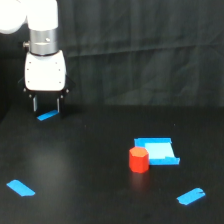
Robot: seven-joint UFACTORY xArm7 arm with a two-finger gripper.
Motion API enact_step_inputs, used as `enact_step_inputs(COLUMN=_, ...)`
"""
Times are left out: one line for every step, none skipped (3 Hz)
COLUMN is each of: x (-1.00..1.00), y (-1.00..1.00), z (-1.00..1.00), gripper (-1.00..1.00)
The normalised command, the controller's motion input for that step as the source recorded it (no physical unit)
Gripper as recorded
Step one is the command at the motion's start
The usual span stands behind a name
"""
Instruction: Pick up the red object from the table
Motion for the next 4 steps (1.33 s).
enact_step_inputs(x=0.45, y=-0.34, z=-0.15, gripper=1.00)
enact_step_inputs(x=0.46, y=-0.35, z=-0.15, gripper=1.00)
enact_step_inputs(x=0.63, y=-0.55, z=-0.18, gripper=1.00)
enact_step_inputs(x=0.89, y=-0.80, z=-0.13, gripper=1.00)
